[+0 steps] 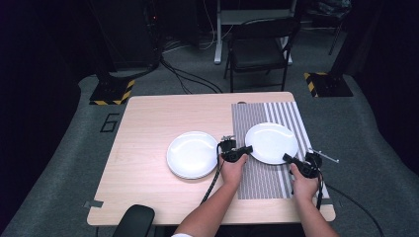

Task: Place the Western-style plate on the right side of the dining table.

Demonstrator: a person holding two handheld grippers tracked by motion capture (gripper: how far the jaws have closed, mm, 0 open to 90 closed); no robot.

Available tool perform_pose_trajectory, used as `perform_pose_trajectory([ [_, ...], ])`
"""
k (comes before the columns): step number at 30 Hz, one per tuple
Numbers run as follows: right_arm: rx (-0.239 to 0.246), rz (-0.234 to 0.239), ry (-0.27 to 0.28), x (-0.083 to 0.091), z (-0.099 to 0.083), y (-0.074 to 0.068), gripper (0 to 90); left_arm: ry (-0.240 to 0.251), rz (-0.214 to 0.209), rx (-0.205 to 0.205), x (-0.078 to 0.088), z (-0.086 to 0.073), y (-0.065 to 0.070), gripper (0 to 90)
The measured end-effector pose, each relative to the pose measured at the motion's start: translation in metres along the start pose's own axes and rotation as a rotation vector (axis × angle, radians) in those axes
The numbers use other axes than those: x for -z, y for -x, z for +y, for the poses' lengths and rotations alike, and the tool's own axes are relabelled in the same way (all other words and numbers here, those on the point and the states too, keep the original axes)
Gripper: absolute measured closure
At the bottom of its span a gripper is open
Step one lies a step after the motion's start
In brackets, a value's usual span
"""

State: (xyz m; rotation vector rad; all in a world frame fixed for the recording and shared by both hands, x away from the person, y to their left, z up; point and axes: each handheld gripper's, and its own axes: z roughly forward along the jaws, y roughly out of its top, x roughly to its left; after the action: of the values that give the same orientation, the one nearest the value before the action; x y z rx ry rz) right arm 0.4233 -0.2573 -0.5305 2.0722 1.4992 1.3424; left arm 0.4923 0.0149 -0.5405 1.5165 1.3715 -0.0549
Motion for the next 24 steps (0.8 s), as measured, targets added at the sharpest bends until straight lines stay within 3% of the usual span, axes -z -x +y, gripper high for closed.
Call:
perform_pose_trajectory([
  [2,-0.006,-0.001,0.0,0.001,0.0,0.001,62.9,-0.005,0.004,-0.021,0.001,0.0,0.0,69.2],
  [11,0.017,-0.016,0.0,0.004,-0.001,0.001,61.9,-0.017,0.008,-0.027,0.002,0.0,0.001,68.6],
  [16,-0.004,-0.028,0.004,0.008,-0.001,0.003,61.5,-0.017,0.011,-0.045,0.003,-0.001,0.002,66.8],
  [18,0.007,-0.043,0.011,0.01,-0.001,0.003,61.7,-0.016,0.01,-0.035,0.003,-0.001,0.003,66.3],
  [21,0.023,-0.044,0.024,0.014,-0.001,0.003,61.6,-0.021,0.012,-0.053,0.003,-0.001,0.003,65.7],
  [22,0.017,-0.042,0.023,0.014,-0.001,0.003,61.5,-0.019,0.016,-0.038,0.004,-0.001,0.004,65.2],
  [24,0.018,-0.041,0.021,0.015,-0.001,0.004,61.1,-0.023,0.018,-0.061,0.005,-0.001,0.003,64.7],
])
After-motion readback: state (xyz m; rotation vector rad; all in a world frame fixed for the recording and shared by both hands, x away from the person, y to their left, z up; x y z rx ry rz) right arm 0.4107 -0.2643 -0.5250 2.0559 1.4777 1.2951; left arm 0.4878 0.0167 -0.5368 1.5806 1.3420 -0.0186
